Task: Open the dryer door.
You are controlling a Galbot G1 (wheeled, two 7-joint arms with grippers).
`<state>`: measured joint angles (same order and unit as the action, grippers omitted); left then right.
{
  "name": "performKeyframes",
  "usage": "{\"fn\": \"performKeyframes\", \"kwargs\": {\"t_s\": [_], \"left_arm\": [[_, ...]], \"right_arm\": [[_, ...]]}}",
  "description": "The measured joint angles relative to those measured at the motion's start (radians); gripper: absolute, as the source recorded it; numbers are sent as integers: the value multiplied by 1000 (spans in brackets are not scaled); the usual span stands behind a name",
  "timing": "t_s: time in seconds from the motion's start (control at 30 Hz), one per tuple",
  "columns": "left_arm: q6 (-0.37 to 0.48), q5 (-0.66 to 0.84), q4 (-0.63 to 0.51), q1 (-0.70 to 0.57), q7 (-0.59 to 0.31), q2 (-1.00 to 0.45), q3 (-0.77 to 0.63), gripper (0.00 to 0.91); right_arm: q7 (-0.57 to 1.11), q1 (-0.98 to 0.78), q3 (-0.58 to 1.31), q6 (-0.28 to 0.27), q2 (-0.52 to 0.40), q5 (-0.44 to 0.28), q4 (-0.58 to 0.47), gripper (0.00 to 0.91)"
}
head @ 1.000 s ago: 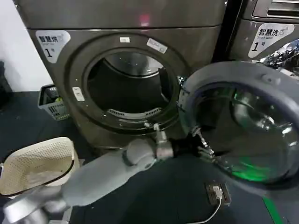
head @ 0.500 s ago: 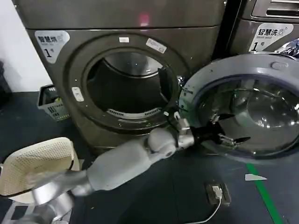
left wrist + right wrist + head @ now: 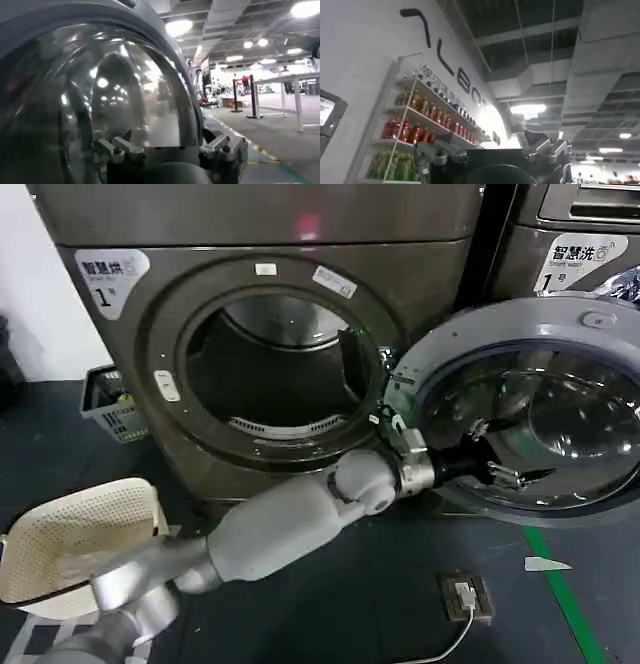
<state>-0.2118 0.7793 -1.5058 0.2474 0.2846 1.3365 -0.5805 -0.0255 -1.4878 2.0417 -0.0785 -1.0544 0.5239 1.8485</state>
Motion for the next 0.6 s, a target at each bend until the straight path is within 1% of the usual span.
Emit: {"fn": "performKeyframes", "kwargs": {"t_s": [0.2,0.33,0.43,0.53,0.6], "left_arm": [[-120,-26,-40,33,-2,-39,23,907],[-131,-37,-82,59,42,-95,48,907],[-135,-12,-121,80,68,-156,74,907],[-113,18,-160,108,66,-221,104,907],[-104,24,-187,127,49,-268,124,907]], "right_arm": [[2,1,0,1,7,19,6,907],[0,0,-4,14,10,8,10,907],[-1,4,-8,21,10,-1,20,907],[-2,7,-9,24,10,-4,30,907],[0,6,-9,40,10,-25,34,907]]}}
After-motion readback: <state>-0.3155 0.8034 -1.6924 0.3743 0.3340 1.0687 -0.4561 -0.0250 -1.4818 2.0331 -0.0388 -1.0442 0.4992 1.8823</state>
